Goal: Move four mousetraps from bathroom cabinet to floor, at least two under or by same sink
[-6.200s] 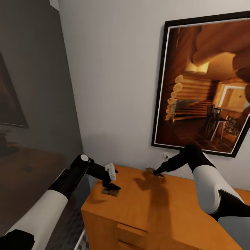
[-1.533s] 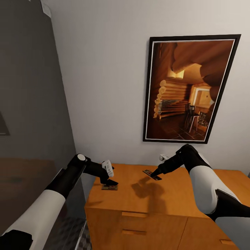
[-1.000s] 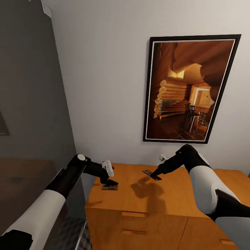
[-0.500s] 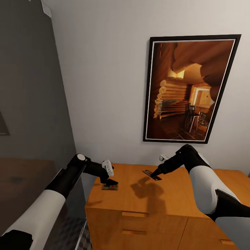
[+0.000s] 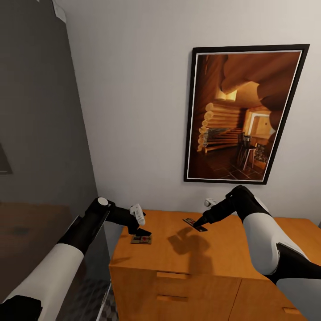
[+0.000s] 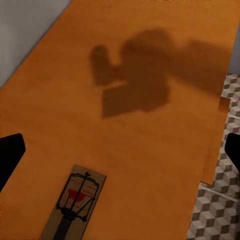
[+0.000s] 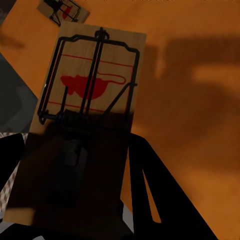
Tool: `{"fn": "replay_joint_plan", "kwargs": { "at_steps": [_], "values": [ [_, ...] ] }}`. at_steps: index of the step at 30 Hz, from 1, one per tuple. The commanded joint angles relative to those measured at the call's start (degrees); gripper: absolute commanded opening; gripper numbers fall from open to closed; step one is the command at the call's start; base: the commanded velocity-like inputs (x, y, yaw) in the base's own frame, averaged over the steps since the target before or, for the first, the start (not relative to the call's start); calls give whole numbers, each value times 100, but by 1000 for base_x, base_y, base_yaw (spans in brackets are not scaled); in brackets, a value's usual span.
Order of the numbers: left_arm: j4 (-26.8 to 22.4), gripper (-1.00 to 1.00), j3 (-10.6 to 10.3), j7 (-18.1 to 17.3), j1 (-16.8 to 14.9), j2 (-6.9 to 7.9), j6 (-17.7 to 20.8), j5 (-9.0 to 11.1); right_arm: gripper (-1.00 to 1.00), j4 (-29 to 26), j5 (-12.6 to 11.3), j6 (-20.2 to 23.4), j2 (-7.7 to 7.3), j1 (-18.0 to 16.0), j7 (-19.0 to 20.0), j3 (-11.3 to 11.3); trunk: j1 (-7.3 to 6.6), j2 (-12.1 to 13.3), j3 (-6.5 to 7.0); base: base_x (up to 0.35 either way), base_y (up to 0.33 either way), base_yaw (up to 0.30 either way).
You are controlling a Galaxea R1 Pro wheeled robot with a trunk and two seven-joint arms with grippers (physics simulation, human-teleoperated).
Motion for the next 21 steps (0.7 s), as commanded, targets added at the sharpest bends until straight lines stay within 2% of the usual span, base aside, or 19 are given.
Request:
{"fn": "replay_joint_plan", "kwargs": {
  "at_steps": [1, 18, 21],
  "values": [
    [0, 100, 1, 0, 0, 0, 0, 0, -100, 2, -2, 36, 0, 0, 20, -2, 0, 0, 0, 0, 0, 0],
    [0, 100, 3, -6, 0, -6, 0, -1, -100, 5, -2, 37, 26, 0, 20, -2, 0, 0, 0, 0, 1, 0],
    [0, 100, -3, -2, 0, -8, 0, -1, -100, 6, -2, 37, 33, 0, 20, -2, 0, 0, 0, 63, 111, 0]
  ]
}}
